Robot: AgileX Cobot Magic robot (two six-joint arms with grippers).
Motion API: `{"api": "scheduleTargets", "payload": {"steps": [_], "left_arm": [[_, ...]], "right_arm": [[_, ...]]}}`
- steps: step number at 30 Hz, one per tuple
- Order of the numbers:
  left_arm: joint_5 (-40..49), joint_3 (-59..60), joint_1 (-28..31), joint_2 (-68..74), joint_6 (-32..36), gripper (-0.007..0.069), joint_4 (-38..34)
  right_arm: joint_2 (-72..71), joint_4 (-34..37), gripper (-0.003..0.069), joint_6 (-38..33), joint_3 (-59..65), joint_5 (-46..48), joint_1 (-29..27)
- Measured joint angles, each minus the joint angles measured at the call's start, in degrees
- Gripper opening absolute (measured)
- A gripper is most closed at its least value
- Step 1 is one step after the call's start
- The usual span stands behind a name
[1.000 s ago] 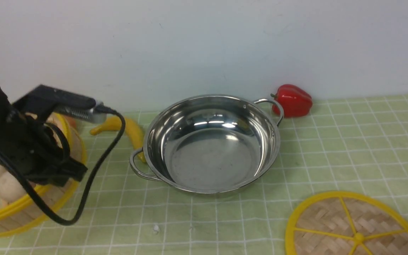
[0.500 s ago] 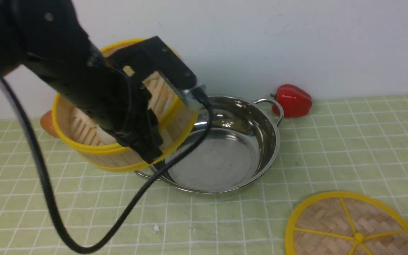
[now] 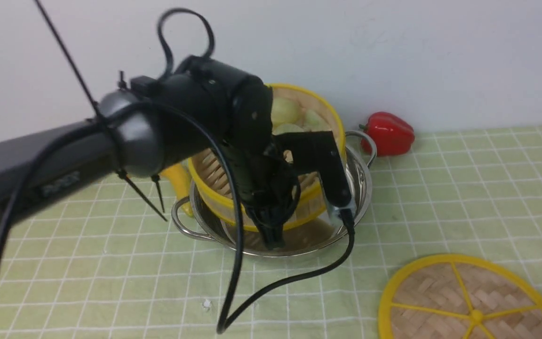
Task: Place the steamer in the pot on the green tablecloth, and put the lid on the steamer.
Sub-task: 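Place the bamboo steamer basket with dumplings into the steel pot with the left gripper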
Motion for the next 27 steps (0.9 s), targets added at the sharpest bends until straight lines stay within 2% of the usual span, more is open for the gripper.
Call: {"api": "scheduleTargets", "payload": {"steps": [9, 23, 27], "left_arm": [[-5.2, -0.2, 0.0, 4.4, 0.0, 0.0043, 0.9], [-5.1, -0.2, -0.1, 7.1, -0.4, 0.0043, -0.6], [-5.1, -0.2, -0.1, 7.1, -0.6, 0.0080, -1.4]], "right_arm": [[0.0, 0.0, 0.0240, 0.0, 0.0, 0.0, 0.0], [0.0, 0.0, 0.0240, 0.0, 0.0, 0.0, 0.0], [0.0, 0.0, 0.0240, 0.0, 0.0, 0.0, 0.0]]}}
